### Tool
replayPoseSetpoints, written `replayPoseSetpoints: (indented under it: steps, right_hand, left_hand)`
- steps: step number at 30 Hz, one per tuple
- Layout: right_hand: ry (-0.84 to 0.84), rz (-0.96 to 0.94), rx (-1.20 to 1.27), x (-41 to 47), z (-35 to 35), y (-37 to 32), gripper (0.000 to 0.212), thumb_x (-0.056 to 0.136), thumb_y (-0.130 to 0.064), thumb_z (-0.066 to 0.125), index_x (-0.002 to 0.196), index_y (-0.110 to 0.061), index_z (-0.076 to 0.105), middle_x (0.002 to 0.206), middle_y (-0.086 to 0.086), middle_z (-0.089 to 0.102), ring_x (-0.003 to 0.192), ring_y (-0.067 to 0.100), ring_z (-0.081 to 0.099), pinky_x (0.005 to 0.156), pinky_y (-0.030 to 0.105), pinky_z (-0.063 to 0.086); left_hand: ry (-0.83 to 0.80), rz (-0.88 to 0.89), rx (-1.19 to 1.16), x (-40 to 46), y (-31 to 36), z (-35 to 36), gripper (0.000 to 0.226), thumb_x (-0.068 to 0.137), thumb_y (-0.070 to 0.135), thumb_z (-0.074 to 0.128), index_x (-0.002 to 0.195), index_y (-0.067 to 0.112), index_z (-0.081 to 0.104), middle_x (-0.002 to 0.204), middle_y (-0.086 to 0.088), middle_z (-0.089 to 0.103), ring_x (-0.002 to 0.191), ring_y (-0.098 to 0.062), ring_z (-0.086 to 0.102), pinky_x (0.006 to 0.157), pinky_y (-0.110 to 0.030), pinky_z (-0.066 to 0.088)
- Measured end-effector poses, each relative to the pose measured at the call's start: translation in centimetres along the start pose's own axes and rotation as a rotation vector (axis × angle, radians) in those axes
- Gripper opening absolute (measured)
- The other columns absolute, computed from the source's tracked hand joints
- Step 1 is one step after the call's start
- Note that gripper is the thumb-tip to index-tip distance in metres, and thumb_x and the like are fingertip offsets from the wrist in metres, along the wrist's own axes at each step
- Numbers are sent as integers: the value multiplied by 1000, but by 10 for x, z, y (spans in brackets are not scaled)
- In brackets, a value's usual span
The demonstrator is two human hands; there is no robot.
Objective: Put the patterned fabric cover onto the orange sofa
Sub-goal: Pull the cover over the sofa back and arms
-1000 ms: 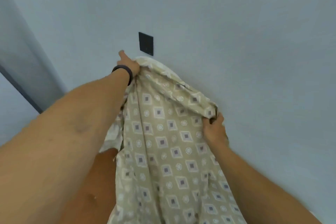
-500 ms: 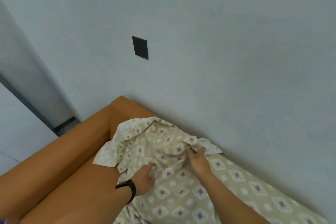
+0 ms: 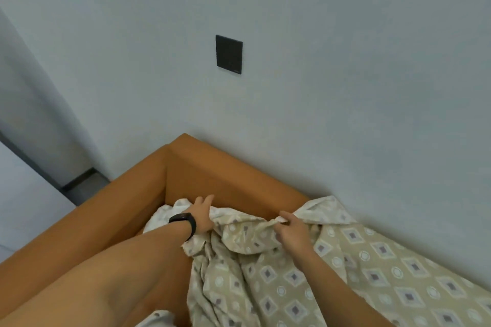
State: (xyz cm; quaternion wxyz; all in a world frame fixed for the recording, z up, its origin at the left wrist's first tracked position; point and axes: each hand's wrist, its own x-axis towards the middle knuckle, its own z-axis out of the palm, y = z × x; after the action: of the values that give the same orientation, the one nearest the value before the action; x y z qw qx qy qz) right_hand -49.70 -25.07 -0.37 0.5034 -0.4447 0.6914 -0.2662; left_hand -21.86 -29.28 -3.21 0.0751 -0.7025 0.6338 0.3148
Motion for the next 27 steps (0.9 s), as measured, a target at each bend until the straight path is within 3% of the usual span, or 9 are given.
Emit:
replayPoseSetpoints:
  steps: [3, 7, 14, 16, 19, 21, 24, 25, 27]
  right_hand:
    - [158, -100, -38, 7, 35, -20, 43, 93, -6, 56, 129, -28, 58, 116, -2, 62, 93, 6, 62, 75, 10, 47]
    - [415, -151, -88, 14, 77, -62, 22, 93, -13, 65, 109, -29, 68, 106, -6, 68, 98, 9, 63, 94, 30, 52]
    - [564, -198, 51, 30, 85, -157, 7, 92, -14, 68, 94, -20, 69, 82, -4, 65, 66, 0, 56, 63, 8, 44]
    - [612, -205, 91, 27, 78, -171, 8, 90, -13, 70, 94, -20, 70, 86, -1, 69, 74, 4, 60, 68, 10, 47]
    - [639, -197, 103, 26, 62, -188, 7, 90, -12, 70, 95, -17, 70, 79, -4, 70, 73, 7, 62, 73, 20, 49]
    - [633, -185, 81, 35, 50, -195, 5, 92, -12, 68, 96, -14, 70, 70, -10, 66, 68, 7, 57, 70, 23, 47]
    - [678, -122, -19, 58, 42, -201, 3, 94, -18, 66, 96, -18, 69, 76, -5, 64, 66, 15, 53, 63, 26, 46]
    - [705, -99, -65, 63, 42, -200, 3, 95, -20, 65, 96, -19, 68, 78, -3, 64, 65, 16, 53, 61, 27, 46]
    - [741, -68, -93, 71, 45, -195, 3, 97, -22, 63, 97, -20, 66, 81, -1, 65, 66, 20, 57, 62, 31, 48]
  left_hand:
    - [-65, 6, 75, 38, -36, 8, 90, 90, 32, 63, 158, 29, 6, 158, -10, 13, 138, -38, 39, 103, -45, 48]
    - [-205, 93, 108, 75, -61, 25, 90, 86, 37, 66, 156, 32, 11, 152, -7, 18, 139, -38, 29, 104, -48, 45]
    - [-317, 381, 110, 100, -42, 20, 99, 81, 54, 68, 156, 28, 9, 146, -9, 27, 136, -39, 26, 109, -51, 36]
    - [-282, 386, 180, 103, -40, 15, 88, 84, 51, 65, 153, 28, 16, 144, -9, 29, 134, -40, 28, 108, -52, 34]
    - [-236, 345, 270, 117, -45, -2, 38, 100, 31, 45, 138, 22, 43, 141, -11, 41, 127, -37, 39, 103, -47, 38]
    - [-279, 306, 109, 132, -53, -23, 28, 104, 32, 37, 123, 21, 56, 131, -10, 56, 114, -33, 55, 93, -43, 48]
    - [-148, 205, -235, 157, -76, -84, 28, 101, 37, 45, 87, 17, 58, 88, -6, 63, 72, -23, 59, 66, -34, 52]
    - [-52, 184, -347, 161, -81, -104, 29, 101, 33, 47, 81, 15, 56, 77, -5, 61, 64, -22, 58, 59, -33, 51]
    - [106, 170, -498, 165, -82, -151, 23, 101, 27, 49, 88, 10, 58, 77, -8, 63, 67, -29, 63, 58, -37, 55]
